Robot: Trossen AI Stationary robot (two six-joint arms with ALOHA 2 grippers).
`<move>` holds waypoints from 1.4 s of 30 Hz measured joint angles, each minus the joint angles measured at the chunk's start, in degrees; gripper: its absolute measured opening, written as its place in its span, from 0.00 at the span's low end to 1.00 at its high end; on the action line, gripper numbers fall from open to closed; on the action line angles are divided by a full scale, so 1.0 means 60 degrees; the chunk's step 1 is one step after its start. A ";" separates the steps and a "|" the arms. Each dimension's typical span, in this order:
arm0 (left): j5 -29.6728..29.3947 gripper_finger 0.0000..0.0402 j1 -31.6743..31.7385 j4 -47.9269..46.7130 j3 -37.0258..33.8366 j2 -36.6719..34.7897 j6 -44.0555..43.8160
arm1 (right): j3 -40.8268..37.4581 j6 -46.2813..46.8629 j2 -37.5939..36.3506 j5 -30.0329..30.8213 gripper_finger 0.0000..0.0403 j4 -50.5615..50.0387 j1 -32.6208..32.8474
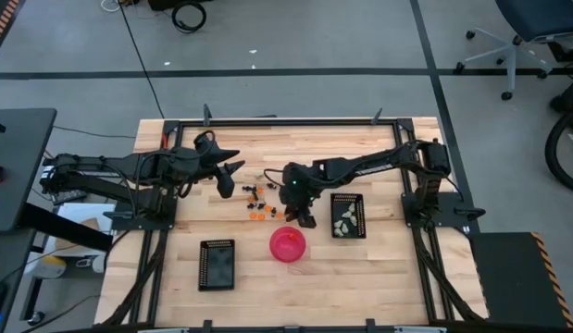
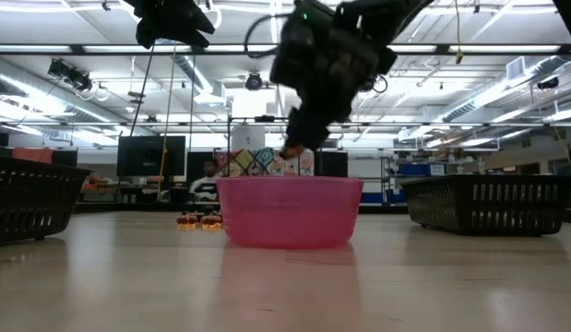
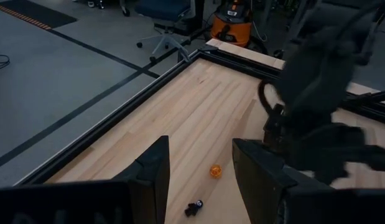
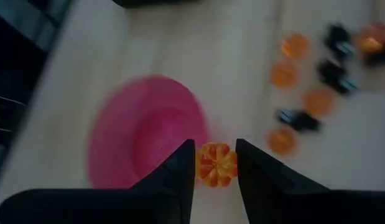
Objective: Sort Halloween decoration
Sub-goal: Put the orange pumpkin toy into the pink bowl
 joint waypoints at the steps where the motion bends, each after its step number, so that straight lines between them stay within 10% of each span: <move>1: 0.0000 0.37 0.0000 0.0000 0.0000 0.0000 0.0000 | 0.0078 0.0142 0.0000 -0.0078 0.27 0.0081 0.0140; 14: 0.0014 0.37 0.0000 -0.0090 0.0007 0.0000 0.0066 | -0.0110 0.1474 0.0566 0.1431 0.28 0.1581 0.1786; 27: 0.0382 0.37 -0.0218 -0.0302 0.0011 0.0004 0.0065 | -0.0133 0.2067 0.0564 0.1489 0.52 0.1353 0.1557; 42: 0.2396 0.37 0.0011 -0.0865 0.0004 0.1065 -0.0087 | -0.0126 0.1441 -0.1229 0.3841 0.50 -0.1866 -0.0994</move>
